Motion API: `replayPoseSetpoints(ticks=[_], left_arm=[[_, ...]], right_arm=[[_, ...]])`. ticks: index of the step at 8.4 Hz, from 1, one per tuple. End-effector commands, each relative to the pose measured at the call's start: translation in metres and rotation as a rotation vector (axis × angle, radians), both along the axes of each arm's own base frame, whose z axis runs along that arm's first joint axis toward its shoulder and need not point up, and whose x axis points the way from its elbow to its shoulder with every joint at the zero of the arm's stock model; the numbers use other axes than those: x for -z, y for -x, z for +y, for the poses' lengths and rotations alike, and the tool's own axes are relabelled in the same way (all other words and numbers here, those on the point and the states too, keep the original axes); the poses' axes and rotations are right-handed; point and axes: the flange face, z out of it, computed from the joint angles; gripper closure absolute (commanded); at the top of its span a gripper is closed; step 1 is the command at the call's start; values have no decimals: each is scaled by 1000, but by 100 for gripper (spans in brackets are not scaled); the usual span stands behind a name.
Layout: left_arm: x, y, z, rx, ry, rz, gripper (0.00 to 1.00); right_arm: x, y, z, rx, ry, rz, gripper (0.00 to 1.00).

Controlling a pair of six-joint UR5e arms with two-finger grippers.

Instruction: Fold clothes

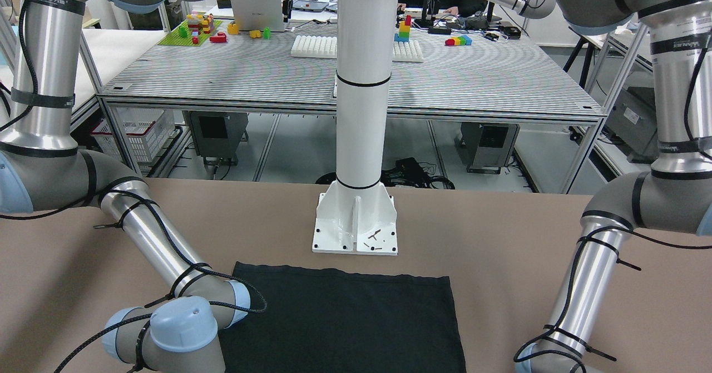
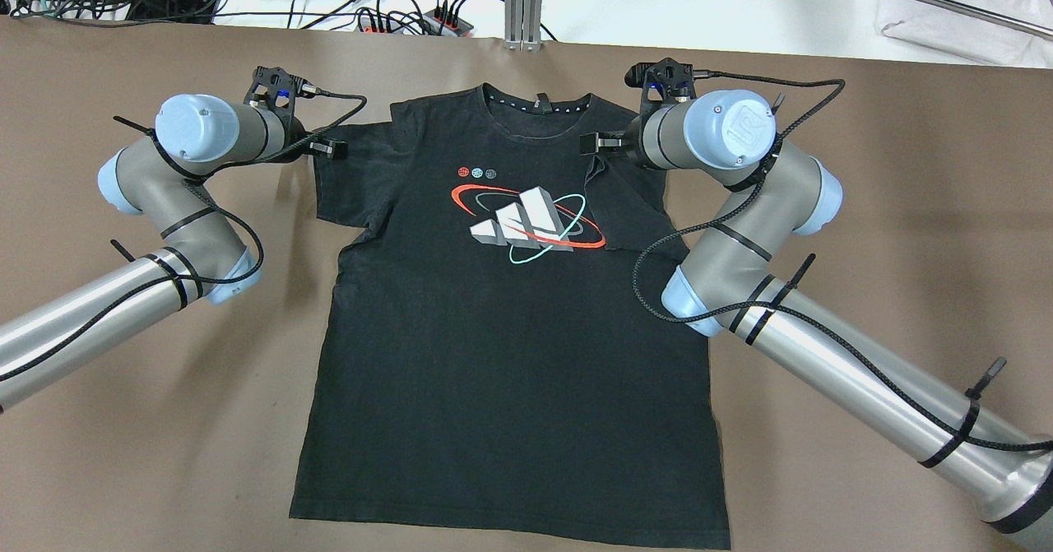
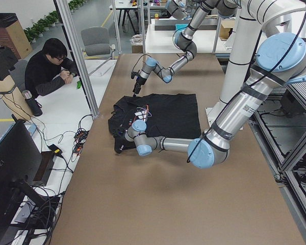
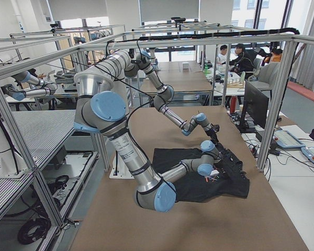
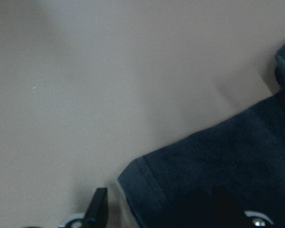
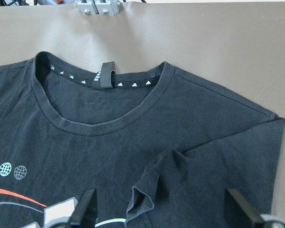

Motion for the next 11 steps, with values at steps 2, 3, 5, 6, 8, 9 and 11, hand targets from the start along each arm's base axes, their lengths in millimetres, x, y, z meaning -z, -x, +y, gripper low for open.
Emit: replayPoseSetpoints(ticks=[2,3,5,6,8,9,11], left_arm=[[5,-4,0,20,23,26,78],[25,-5,-7,23,20,52,93],[47,-2,-17,30,27,49,99],[68,-1,-17,33,39,42,100],[121,1,-11,52,99,27,100],[150,-8,-9,76,135,46,100],[179,-76,23,145,165,78,100]], right_arm=[[0,0,0,-2,-1,1,6],[0,0,0,-3,-1,1,6],[0,0,0,-3,-1,1,6],[-2,1,0,-1,0,4,6],[-5,-1,0,-4,2,7,6],[-5,-1,0,-4,1,6,6],[-8,-2,1,-6,-4,0,6]])
